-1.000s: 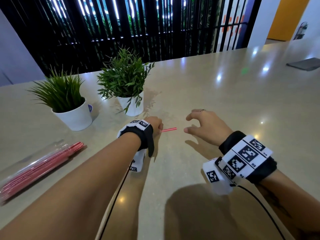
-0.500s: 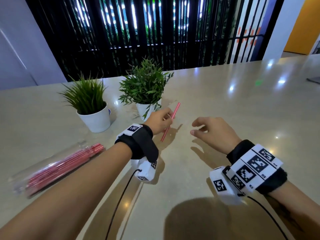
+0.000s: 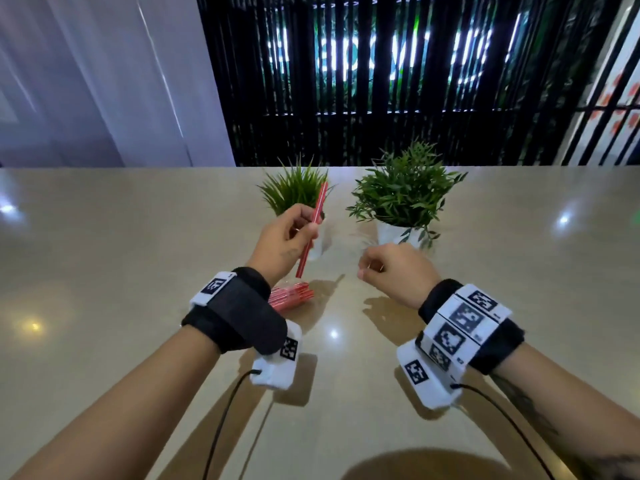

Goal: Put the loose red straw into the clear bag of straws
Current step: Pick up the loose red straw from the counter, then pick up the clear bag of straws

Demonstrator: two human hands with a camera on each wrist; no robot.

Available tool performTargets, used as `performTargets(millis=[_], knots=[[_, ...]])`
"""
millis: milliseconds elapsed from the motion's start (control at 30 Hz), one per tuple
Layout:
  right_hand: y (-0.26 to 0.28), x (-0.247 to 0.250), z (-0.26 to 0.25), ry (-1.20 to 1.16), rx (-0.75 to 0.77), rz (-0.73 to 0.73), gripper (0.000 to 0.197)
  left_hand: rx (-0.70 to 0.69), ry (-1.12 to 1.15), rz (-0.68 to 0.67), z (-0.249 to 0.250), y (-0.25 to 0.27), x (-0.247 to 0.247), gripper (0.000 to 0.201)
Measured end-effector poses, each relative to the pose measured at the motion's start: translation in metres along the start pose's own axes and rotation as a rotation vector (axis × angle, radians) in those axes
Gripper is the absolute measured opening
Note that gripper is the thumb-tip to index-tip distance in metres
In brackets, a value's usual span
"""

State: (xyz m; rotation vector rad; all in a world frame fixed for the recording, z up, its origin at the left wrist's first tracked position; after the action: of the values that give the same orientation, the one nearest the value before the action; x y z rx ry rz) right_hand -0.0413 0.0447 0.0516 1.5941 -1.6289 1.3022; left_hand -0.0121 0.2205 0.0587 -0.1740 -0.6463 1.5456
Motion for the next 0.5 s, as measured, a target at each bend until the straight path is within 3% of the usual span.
performTargets(millis=[100,300,400,500], knots=[[-0.021,-0.028,-0.024,-0.009,0.029,-0.097,0.022,0.007,0.014,0.084,-0.007,0.008,0.024,0.007],[-0.038,-0.086,-0.060,-0.238,-0.120,-0.337,0.060,0.097,0.083,0.244,-0.032,0.030,0.057,0.008],[-0.041,-0.104,-0.072,-0.183,-0.118,-0.315,0.063,0.116,0.080,0.278,-0.043,0.039,0.070,0.009],[-0.046,-0.114,-0.077,-0.205,-0.219,-0.261,0.061,0.131,0.092,0.301,-0.052,0.046,0.080,0.011]])
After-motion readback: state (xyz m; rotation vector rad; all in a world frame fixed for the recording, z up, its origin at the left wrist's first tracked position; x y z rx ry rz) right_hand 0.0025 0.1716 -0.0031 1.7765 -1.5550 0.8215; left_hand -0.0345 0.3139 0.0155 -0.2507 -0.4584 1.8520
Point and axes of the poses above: each hand's wrist, its own y-axis away from the middle knuckle, its own x-axis out of the back of the hand, z = x × y, the point moved 2 cm from there along -y, towards the middle knuckle, and after that the axes turned 8 degrees about z, right-handed, at the moved point
